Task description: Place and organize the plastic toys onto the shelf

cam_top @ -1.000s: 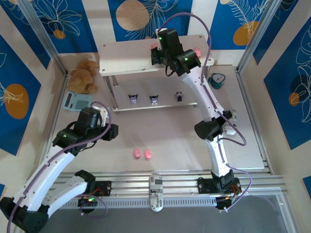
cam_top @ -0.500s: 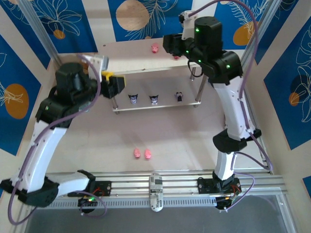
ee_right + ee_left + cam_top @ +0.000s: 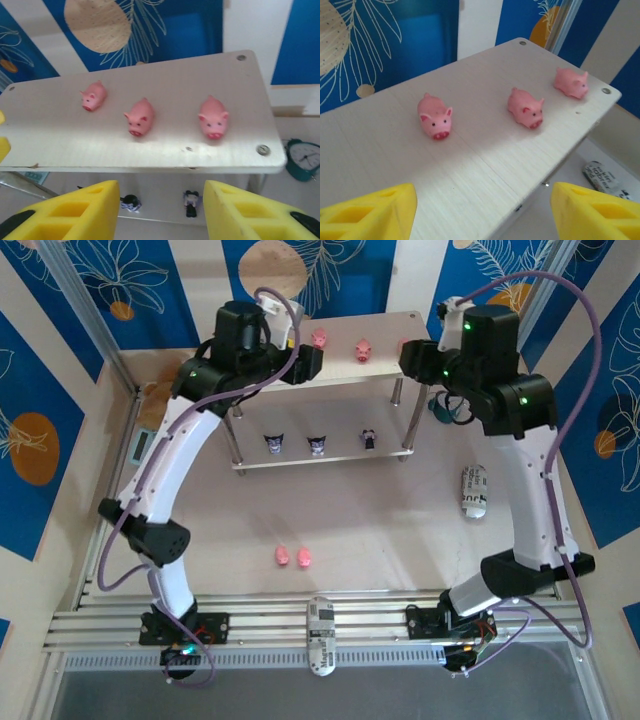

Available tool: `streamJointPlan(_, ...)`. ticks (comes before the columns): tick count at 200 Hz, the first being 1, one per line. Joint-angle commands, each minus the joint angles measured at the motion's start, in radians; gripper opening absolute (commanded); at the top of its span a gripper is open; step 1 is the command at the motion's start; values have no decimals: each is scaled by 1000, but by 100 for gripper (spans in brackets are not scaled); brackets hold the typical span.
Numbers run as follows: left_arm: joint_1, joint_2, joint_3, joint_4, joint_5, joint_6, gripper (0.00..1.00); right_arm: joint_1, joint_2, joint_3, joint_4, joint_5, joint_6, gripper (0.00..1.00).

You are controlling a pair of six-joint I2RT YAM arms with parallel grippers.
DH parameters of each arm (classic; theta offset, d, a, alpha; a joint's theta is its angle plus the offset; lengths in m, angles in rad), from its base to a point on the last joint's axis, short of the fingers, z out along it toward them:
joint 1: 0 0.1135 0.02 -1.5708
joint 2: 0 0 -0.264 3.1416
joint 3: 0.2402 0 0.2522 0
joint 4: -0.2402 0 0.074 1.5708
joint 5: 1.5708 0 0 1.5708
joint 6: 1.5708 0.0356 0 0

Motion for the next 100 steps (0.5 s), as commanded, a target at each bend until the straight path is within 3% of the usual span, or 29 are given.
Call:
streamJointPlan(1, -20, 34, 68, -2, -90, 45, 72, -38, -62, -49, 45, -61, 19, 49)
streamJointPlan(100, -65, 190, 73, 176, -295, 55, 71, -161, -138, -197, 118, -161, 23, 50)
